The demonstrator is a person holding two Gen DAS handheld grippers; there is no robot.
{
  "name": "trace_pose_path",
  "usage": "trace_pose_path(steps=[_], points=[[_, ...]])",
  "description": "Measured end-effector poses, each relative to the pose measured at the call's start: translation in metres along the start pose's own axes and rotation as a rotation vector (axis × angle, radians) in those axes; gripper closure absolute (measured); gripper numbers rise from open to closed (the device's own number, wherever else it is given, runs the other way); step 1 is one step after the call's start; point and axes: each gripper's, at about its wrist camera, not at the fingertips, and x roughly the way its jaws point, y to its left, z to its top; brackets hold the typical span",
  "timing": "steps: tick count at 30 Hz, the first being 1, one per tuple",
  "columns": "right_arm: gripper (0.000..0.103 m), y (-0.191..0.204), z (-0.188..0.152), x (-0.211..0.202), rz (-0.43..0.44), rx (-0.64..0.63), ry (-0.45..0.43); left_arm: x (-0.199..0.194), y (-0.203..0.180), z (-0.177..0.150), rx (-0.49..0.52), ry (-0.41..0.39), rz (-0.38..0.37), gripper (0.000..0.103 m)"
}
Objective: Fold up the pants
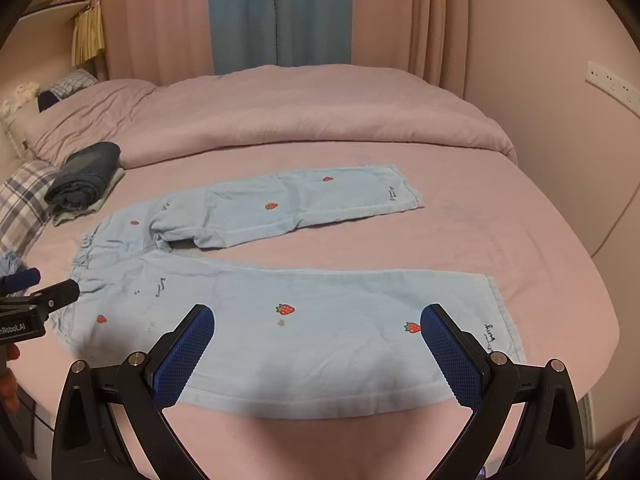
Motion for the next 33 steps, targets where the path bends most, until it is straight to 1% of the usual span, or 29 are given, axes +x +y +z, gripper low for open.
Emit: trace_pose_path(steps=[1,5,33], points=[[0.001,-0.0004,-0.0001,-0.0002,-0.002,0.001,0.002,0.0006,-0.0058,0.0002,0.001,-0.001,0.003,0.000],[0.001,-0.0012,-0.0003,-0.0016,-0.007,0.003,0.004,0.0008,-0.0088,0.0007,0.007,0.003,0.001,0.000],[0.001,-0.0066,-0.0040,-0.0085,-0.026,0.014,-0.007,0.0011,-0.0147,-0.0009,0.006,0.014,-0.008,0.000]])
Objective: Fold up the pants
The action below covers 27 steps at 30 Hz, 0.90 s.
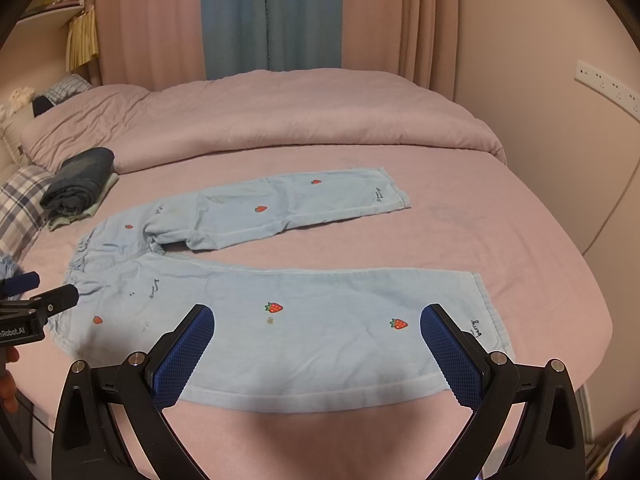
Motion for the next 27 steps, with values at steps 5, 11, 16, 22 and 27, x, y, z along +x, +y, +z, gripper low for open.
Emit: trace_pose_path(steps=[5,11,16,22,27], points=[[0.001,0.000,0.000,0.000,-0.001,0.000,-0.001,0.000,-0.001,0.000,0.001,0.000,-0.003,0.000],[0.001,0.000,0.000,0.001,-0.001,-0.001,0.002,0.004,0.003,-0.002,-0.013,0.008,-0.017,0.000],[0.001,0.005,-0.006,0.015,0.039,-0.018,0.030,0.021,0.032,-0.009,-0.166,0.064,-0.094,0.001],[0.001,0.012,-0.012,0.028,0.030,-0.027,0.071,0.020,0.044,-0.013,-0.157,0.050,-0.016,0.001],[0.001,0.011,-0.012,0.029,0.019,-0.019,0.074,0.021,0.044,-0.013,-0.151,0.046,-0.026,0.001]])
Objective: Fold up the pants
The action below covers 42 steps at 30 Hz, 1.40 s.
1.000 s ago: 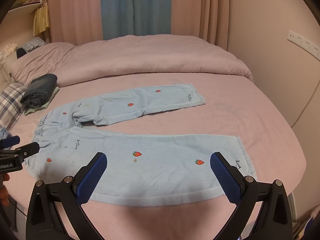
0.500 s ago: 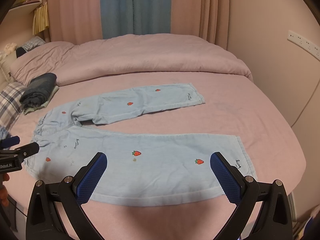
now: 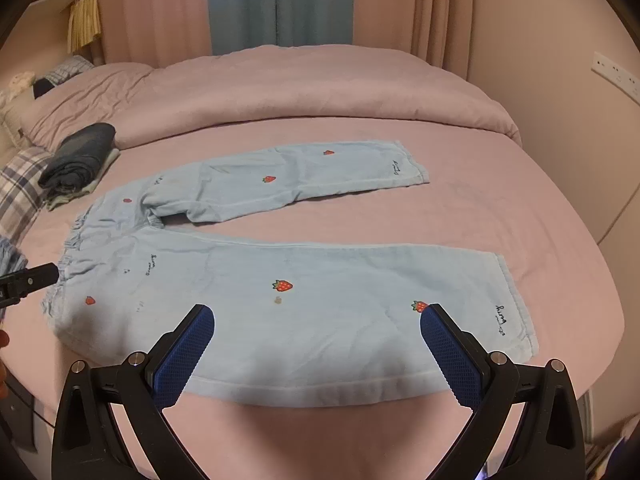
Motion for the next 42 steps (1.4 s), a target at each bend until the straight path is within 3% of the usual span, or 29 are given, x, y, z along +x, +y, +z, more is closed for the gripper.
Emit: trace_pose_path(steps=[14,20,24,28,32,35,38,40,41,42], points=[[0.001,0.007,0.001,0.003,0.004,-0.019,0.008,0.002,0.006,-0.004,0.005,0.007,0.004,0.001],[0.001,0.026,-0.002,0.011,0.069,-0.061,0.008,0.010,0.033,-0.012,-0.097,0.046,-0.009,0.001],[0.001,0.067,-0.014,0.031,0.217,-0.180,0.042,0.025,0.063,-0.029,-0.204,0.100,-0.016,0.001],[0.001,0.127,-0.036,0.048,0.380,-0.389,0.041,0.041,0.092,-0.046,-0.311,0.111,-0.023,0.001],[0.001,0.177,-0.062,0.054,0.469,-0.612,0.021,0.057,0.113,-0.057,-0.421,0.142,-0.013,0.001],[0.002,0.204,-0.080,0.055,0.506,-0.739,0.000,0.064,0.118,-0.061,-0.446,0.130,0.000,0.003],[0.021,0.221,-0.087,0.064,0.494,-0.813,0.001,0.066,0.118,-0.058,-0.447,0.092,0.028,0.013],[0.024,0.229,-0.086,0.072,0.481,-0.822,0.011,0.069,0.120,-0.053,-0.449,0.079,0.050,0.034],[0.027,0.230,-0.084,0.074,0.484,-0.813,0.013,0.070,0.122,-0.052,-0.459,0.074,0.054,0.039],[0.037,0.232,-0.081,0.075,0.492,-0.797,0.013,0.071,0.125,-0.052,-0.468,0.071,0.061,0.050]])
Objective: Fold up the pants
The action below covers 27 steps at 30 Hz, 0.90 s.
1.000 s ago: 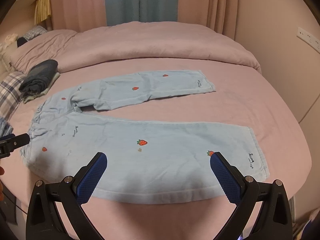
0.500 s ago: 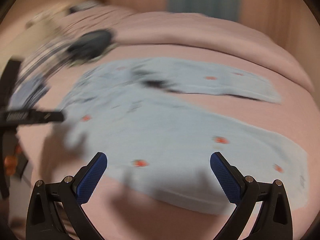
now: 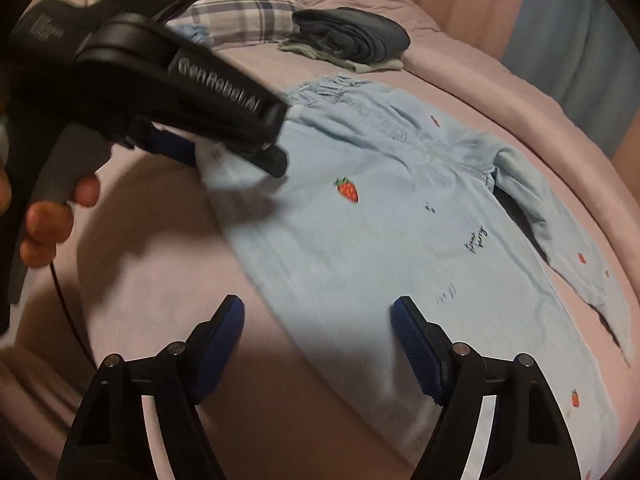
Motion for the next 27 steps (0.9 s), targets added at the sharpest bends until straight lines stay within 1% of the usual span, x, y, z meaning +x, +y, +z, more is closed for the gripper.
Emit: trace_pose_path(steps=[1,3,4,5,7,10,14,16,17,18,19,20,21,23,25,26,27], points=[[0.045,-0.002,0.003,0.000,0.004,0.010,-0.008,0.001,0.003,0.001,-0.014,-0.003,0.011,0.059],[0.069,-0.002,0.009,0.002,0.021,0.022,-0.012,-0.001,0.009,0.002,-0.030,-0.007,-0.001,0.065],[0.074,0.000,0.010,0.001,0.037,0.027,-0.012,-0.002,0.011,0.001,-0.031,-0.011,-0.008,0.070],[0.075,0.001,0.010,0.001,0.046,0.026,-0.013,-0.003,0.013,0.001,-0.029,-0.013,-0.018,0.071],[0.079,0.006,0.007,-0.002,0.050,0.013,-0.007,-0.007,0.017,-0.003,-0.022,-0.013,-0.023,0.078],[0.085,0.009,0.004,-0.005,0.095,0.030,-0.006,-0.014,0.019,-0.008,0.002,-0.021,-0.014,0.080],[0.086,0.011,0.000,0.002,0.112,0.024,0.018,-0.015,0.020,-0.013,0.033,-0.013,0.015,0.077],[0.084,0.002,0.003,0.002,0.155,0.091,0.032,-0.023,0.017,-0.015,0.061,-0.030,0.033,0.077],[0.083,-0.002,0.004,-0.005,0.184,0.122,0.027,-0.029,0.014,-0.015,0.090,-0.050,0.060,0.076],[0.080,-0.008,0.006,-0.014,0.236,0.160,0.003,-0.034,0.011,-0.016,0.120,-0.071,0.088,0.069],[0.077,-0.014,0.007,-0.024,0.280,0.192,-0.032,-0.038,0.010,-0.016,0.135,-0.089,0.103,0.057],[0.065,-0.020,0.009,-0.031,0.285,0.211,-0.058,-0.042,0.008,-0.016,0.149,-0.112,0.114,0.051],[0.054,-0.025,0.012,-0.032,0.268,0.225,-0.070,-0.045,0.006,-0.015,0.159,-0.131,0.119,0.044],[0.053,-0.037,0.014,-0.034,0.202,0.251,-0.074,-0.048,-0.002,-0.011,0.192,-0.167,0.122,0.043],[0.053,-0.046,0.011,-0.032,0.143,0.275,-0.056,-0.044,-0.010,-0.006,0.221,-0.165,0.097,0.038],[0.053,-0.051,0.009,-0.027,0.102,0.293,-0.032,-0.039,-0.015,-0.004,0.242,-0.163,0.087,0.038],[0.053,-0.054,0.006,-0.024,0.081,0.305,-0.017,-0.034,-0.020,-0.003,0.264,-0.167,0.086,0.038]])
